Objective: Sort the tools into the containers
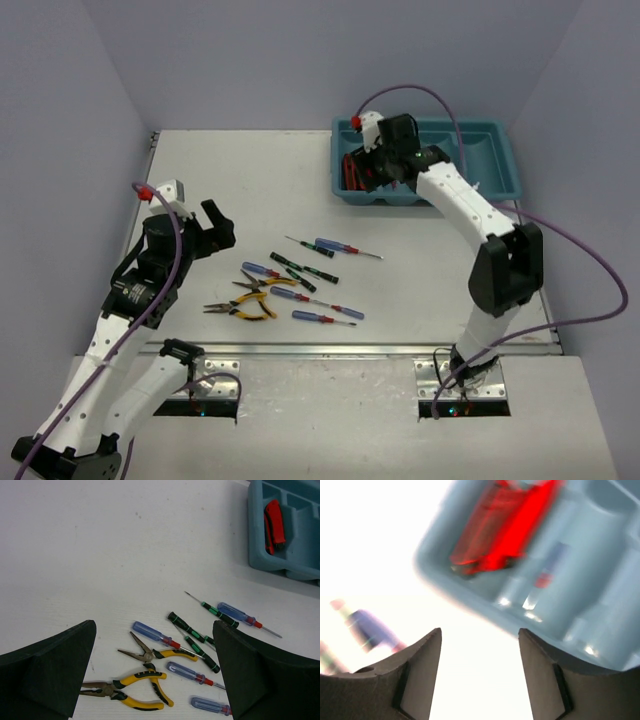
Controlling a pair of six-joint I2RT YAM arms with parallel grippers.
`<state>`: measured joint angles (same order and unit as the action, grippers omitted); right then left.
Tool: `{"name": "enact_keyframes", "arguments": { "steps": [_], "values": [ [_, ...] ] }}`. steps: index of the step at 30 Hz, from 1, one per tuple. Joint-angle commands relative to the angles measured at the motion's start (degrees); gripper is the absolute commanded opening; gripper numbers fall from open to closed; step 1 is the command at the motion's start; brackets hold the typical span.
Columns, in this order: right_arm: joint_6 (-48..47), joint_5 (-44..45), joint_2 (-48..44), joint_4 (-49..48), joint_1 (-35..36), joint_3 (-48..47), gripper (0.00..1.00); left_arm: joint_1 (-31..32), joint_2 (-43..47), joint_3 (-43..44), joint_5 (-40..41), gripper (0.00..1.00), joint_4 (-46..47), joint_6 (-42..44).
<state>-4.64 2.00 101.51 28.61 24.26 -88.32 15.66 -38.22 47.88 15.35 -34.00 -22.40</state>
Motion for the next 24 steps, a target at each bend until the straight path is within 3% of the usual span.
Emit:
{"name": "enact_keyframes", "arguments": {
  "steps": [1, 5, 17, 24],
  "values": [
    [-8.2, -6.5, -3.8, -6.4, 8.2, 11.9, 0.54, -0.5, -0.1, 0.3, -1.3, 1.0, 2.9, 0.9],
    [-10.0, -6.9, 0.2, -4.0, 10.0, 12.3, 0.49, -0.5, -0.3, 0.2, -1.6, 1.0, 3.0, 1.0],
    [-14.8, -3.4, 14.1, -0.8, 11.8, 7.0, 0.47, -0.5, -0.1, 0.2, -1.5, 1.0, 3.0, 1.0],
    [-14.5, -4.8, 17.7, 0.5, 11.3, 7.4, 0.25, -0.5, 0.2, 0.1, -1.4, 1.0, 2.9, 1.0]
  ]
}}
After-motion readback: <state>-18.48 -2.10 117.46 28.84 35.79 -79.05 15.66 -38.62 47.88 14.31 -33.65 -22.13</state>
